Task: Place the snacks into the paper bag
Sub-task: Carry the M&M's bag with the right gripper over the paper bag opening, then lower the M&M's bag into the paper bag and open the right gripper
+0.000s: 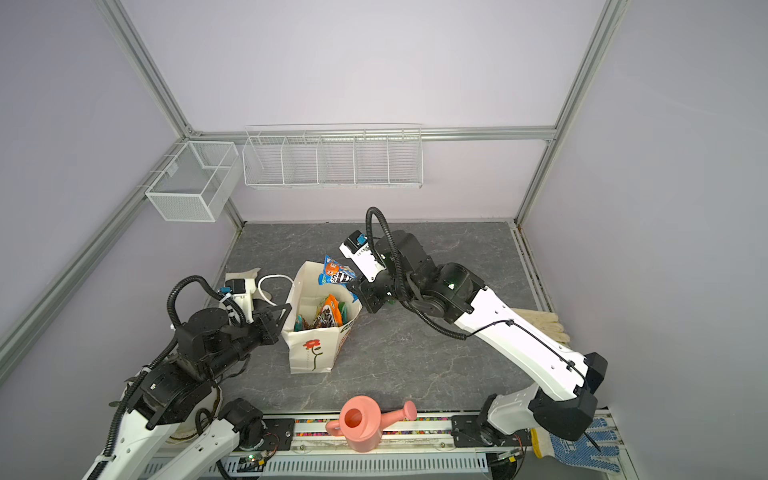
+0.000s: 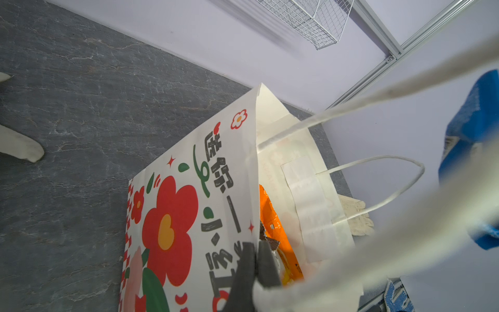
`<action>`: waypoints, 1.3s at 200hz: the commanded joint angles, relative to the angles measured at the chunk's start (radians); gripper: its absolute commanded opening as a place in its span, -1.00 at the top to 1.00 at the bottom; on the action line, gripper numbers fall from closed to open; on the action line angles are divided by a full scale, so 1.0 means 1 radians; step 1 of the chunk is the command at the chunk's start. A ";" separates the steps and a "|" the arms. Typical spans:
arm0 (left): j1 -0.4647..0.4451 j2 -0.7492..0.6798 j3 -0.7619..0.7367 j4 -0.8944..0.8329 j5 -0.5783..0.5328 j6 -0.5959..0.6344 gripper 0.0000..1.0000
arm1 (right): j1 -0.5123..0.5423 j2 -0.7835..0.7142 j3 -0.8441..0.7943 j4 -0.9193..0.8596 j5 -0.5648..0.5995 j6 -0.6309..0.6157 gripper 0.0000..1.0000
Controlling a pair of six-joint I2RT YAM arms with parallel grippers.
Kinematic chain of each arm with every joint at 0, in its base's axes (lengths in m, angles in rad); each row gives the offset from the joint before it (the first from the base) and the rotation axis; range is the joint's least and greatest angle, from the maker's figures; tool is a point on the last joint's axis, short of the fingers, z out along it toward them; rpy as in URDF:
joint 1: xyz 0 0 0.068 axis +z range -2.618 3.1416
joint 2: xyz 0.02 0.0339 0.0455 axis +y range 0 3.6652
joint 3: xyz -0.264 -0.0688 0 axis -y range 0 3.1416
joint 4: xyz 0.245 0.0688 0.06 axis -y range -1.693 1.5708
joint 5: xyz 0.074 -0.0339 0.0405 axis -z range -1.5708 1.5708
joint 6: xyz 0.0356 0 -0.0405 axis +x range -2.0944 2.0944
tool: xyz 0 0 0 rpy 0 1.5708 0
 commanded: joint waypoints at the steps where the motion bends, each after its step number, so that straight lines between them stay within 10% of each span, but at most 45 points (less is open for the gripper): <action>1: -0.001 -0.016 0.000 0.029 -0.003 -0.004 1.00 | 0.016 0.017 0.030 0.002 0.021 -0.026 0.64; 260: 0.000 -0.034 -0.006 0.017 -0.008 -0.001 1.00 | 0.086 0.233 0.135 -0.084 0.197 -0.035 0.64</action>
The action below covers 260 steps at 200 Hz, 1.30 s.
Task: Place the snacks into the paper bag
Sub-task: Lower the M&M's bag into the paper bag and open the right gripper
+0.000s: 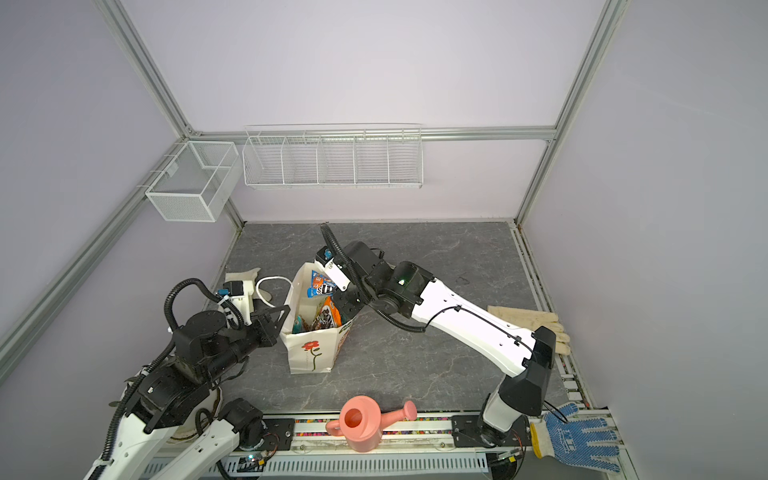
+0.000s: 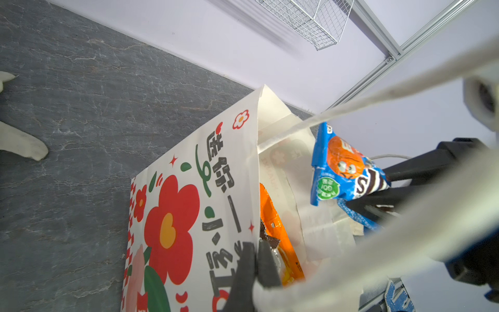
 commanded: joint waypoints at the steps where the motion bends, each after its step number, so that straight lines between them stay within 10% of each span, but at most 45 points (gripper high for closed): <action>1: -0.001 -0.014 0.000 0.028 -0.008 -0.001 1.00 | 0.004 0.016 0.037 -0.018 0.036 0.006 0.64; 260: -0.002 -0.018 -0.003 0.028 -0.010 -0.001 1.00 | -0.001 0.014 0.049 -0.048 0.137 0.035 0.17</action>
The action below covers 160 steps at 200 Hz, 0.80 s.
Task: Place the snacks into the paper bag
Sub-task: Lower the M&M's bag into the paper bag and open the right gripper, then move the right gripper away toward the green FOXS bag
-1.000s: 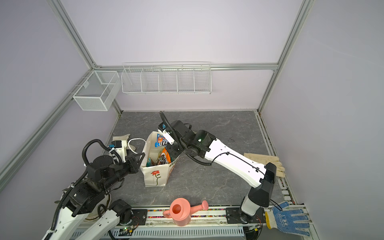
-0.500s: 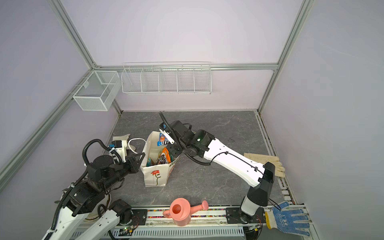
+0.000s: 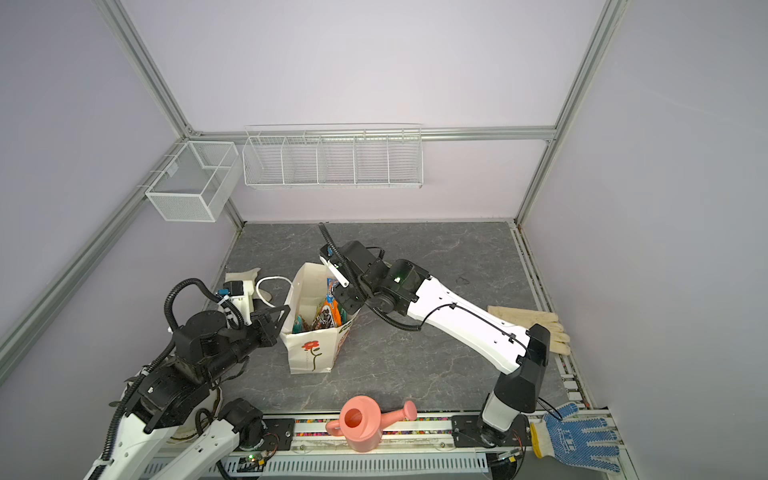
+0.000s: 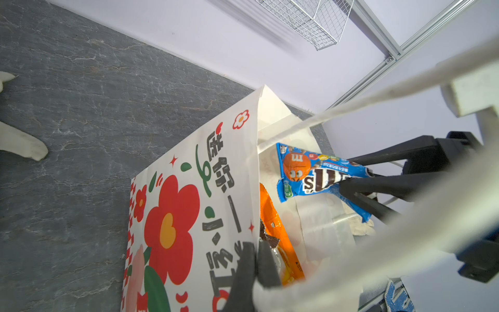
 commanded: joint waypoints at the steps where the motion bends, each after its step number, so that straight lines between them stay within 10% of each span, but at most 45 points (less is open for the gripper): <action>1: -0.002 -0.017 -0.004 0.028 -0.010 0.000 1.00 | 0.000 -0.015 0.012 -0.002 0.006 0.003 0.17; 41: -0.001 -0.019 -0.004 0.028 -0.012 -0.002 1.00 | 0.000 -0.033 0.006 0.002 -0.009 0.006 -0.24; 160: -0.001 -0.019 -0.010 0.029 -0.011 -0.004 1.00 | -0.006 -0.090 -0.031 0.016 0.018 0.026 -0.35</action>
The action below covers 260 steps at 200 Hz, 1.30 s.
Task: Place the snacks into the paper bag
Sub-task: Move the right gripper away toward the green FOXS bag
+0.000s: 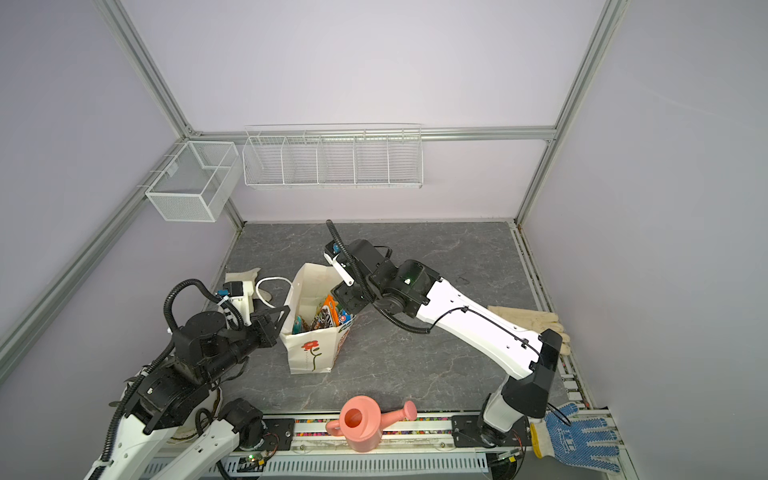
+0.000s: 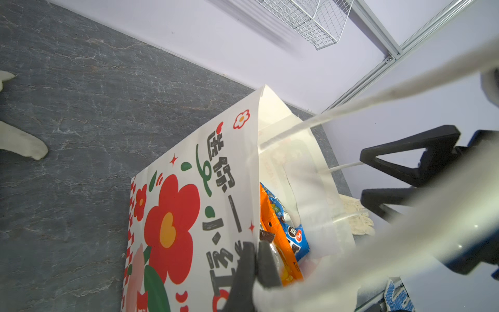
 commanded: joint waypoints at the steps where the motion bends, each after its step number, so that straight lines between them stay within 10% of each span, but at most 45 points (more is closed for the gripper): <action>1: -0.001 -0.015 -0.008 0.031 -0.011 -0.004 1.00 | -0.006 -0.034 -0.015 0.015 0.019 0.012 -0.35; 260: -0.001 0.007 0.004 0.036 -0.015 0.000 1.00 | -0.381 -0.405 -0.403 0.204 -0.246 0.215 -0.61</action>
